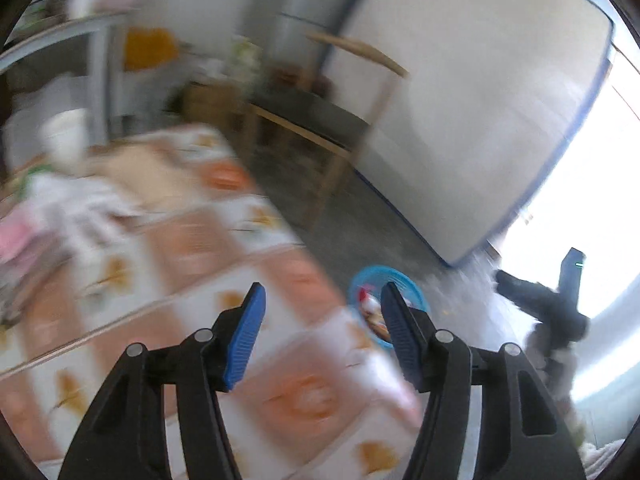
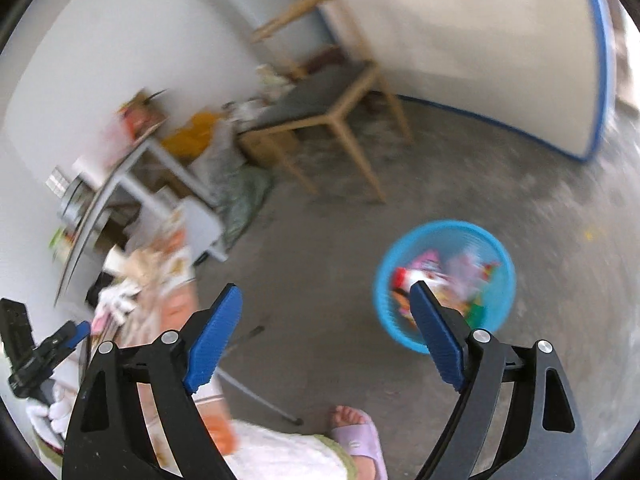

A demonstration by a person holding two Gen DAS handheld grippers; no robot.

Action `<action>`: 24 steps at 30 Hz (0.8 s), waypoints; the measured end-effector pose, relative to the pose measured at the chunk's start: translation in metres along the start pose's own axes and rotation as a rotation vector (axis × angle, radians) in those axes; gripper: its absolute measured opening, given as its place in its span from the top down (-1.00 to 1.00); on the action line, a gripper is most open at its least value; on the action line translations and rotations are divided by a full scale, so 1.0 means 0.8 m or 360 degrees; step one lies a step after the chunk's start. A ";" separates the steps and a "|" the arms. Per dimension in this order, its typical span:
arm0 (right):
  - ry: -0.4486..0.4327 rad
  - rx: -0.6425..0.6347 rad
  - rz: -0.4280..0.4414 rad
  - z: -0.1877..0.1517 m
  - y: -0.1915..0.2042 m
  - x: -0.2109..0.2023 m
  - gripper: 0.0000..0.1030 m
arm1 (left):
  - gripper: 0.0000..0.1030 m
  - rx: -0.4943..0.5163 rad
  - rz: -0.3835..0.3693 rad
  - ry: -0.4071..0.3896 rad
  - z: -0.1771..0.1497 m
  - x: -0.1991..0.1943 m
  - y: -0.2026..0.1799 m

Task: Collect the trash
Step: 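Swing both open tools back toward the table items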

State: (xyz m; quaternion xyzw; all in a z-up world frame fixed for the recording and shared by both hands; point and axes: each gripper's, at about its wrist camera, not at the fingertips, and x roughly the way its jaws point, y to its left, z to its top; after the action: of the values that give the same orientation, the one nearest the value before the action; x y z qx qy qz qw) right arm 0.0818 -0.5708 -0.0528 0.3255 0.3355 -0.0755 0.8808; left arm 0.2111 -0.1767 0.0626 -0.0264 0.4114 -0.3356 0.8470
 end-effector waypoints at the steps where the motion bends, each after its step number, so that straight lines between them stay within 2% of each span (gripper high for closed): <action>1: 0.0016 -0.0067 0.0033 0.003 0.028 0.006 -0.62 | -0.13 -0.0035 0.0032 -0.0028 -0.003 -0.015 0.018; 7: 0.0145 -0.0443 0.0263 0.011 0.188 0.060 -0.66 | -0.15 -0.0327 0.0260 -0.0252 -0.012 -0.100 0.141; 10: 0.0218 -0.0571 0.0366 0.004 0.259 0.092 -0.67 | -0.22 -0.0523 0.0306 -0.0335 -0.014 -0.131 0.204; 13: 0.0303 -0.0698 0.0458 -0.007 0.332 0.129 -0.67 | -0.24 -0.0746 0.0300 -0.0360 -0.012 -0.142 0.261; 17: 0.0440 -0.0818 0.0549 -0.028 0.420 0.190 -0.66 | -0.25 -0.0987 0.0265 -0.0304 -0.004 -0.122 0.331; 21: 0.0503 -0.0907 0.0571 -0.040 0.484 0.238 -0.66 | -0.25 -0.1196 0.0154 -0.0252 0.002 -0.098 0.382; 24: 0.0505 -0.1020 0.0533 -0.049 0.526 0.271 -0.67 | -0.25 -0.1298 0.0064 -0.0218 0.011 -0.081 0.411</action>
State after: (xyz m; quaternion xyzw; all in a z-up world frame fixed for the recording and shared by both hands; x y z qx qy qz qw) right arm 0.3739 -0.2011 0.0068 0.0918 0.4162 0.2290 0.8752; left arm 0.3687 0.1139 0.0070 -0.3740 0.4539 -0.1259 0.7989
